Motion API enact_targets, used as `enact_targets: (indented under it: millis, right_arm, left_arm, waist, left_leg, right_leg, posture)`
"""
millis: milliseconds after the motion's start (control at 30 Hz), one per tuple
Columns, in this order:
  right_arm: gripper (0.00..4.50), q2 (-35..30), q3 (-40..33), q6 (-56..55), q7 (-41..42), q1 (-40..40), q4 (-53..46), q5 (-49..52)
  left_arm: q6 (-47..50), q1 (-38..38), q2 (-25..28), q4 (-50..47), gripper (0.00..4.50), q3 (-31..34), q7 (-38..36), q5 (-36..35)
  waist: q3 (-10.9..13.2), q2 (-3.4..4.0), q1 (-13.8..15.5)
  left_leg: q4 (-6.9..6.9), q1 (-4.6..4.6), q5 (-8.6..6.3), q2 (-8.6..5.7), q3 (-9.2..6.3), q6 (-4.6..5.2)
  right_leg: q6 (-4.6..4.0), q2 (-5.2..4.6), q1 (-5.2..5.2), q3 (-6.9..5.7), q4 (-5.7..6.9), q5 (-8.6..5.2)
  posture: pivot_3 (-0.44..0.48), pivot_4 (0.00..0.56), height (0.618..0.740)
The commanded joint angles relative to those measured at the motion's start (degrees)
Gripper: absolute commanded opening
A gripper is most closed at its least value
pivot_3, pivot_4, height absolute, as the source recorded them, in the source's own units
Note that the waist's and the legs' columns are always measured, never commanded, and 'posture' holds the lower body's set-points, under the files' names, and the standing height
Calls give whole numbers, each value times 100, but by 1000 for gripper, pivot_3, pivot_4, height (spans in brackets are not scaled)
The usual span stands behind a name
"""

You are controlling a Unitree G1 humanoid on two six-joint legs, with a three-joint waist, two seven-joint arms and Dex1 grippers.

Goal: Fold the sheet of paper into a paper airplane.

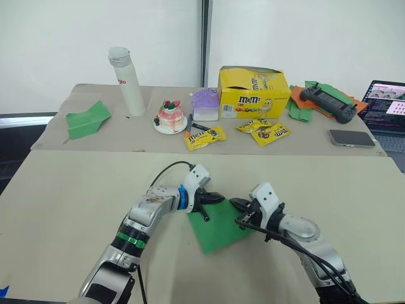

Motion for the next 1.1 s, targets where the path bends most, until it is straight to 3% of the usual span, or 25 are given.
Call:
enact_targets:
  millis: [33,300,500,667,833,933,967,1067,1100]
  right_arm:
    - [12,-81,171,144,4,84,212,-144]
    - [12,-60,261,136,6,70,229,-145]
    - [12,-65,229,-206,-14,-9,223,-236]
    - [12,-124,16,-609,142,-239,61,-162]
    - [12,-320,-74,-724,436,-402,-23,-58]
    - [0,-551,-43,-869,634,-554,30,-160]
    - [0,-639,-24,-919,736,-629,59,-189]
    - [0,-728,-17,-954,849,-754,104,-157]
    - [0,-730,-9,-952,858,-763,100,-143]
  left_arm:
    - [194,96,168,104,0,325,320,37]
    - [284,253,300,82,0,1056,732,-152]
    - [456,385,330,-315,0,1711,665,-794]
    - [1086,581,864,-815,0,2100,145,-1538]
    - [1466,664,1129,-980,0,2392,256,-1890]
    - [2136,798,1274,-1262,833,2610,189,-2416]
    - [2363,972,1472,-1586,1172,2394,75,-2501]
    - [3132,1162,1431,-1968,2153,2354,448,-2823]
    - [3124,1204,1411,-2050,2153,2327,549,-2795]
  waist:
    - [-1,-1,2]
    - [-5,-4,-37]
    - [-4,-5,-57]
    - [1,-4,-56]
    - [3,-3,-8]
    - [5,-4,5]
    - [10,-4,-2]
    - [13,-3,-12]
    - [14,-4,-10]
  left_leg:
    - [0,0,0,0,0,0]
    - [-3,6,0,2,-2,0]
    - [-7,-1,0,4,-5,0]
    - [-6,-20,0,4,-6,-1]
    - [-4,-64,3,2,-6,-5]
    - [-5,-66,2,2,-6,-5]
    - [-5,-69,2,2,-6,-5]
    - [-6,-72,2,3,-6,-5]
    - [-6,-72,2,3,-7,-5]
  right_leg:
    - [0,0,0,0,0,0]
    - [-1,2,2,0,2,0]
    - [-1,3,-5,-2,1,0]
    - [-2,2,-22,-2,0,0]
    - [-2,-1,-75,-1,10,0]
    - [-2,-1,-77,-2,9,1]
    - [-2,-1,-78,-2,8,0]
    - [-2,-1,-84,0,9,0]
    - [-2,-1,-84,0,9,0]
  posture:
    - [0,150,740]
    - [0,150,740]
    - [0,150,740]
    - [0,150,740]
    - [0,150,740]
    - [0,150,740]
    - [0,150,740]
    - [0,150,740]
    - [0,150,740]
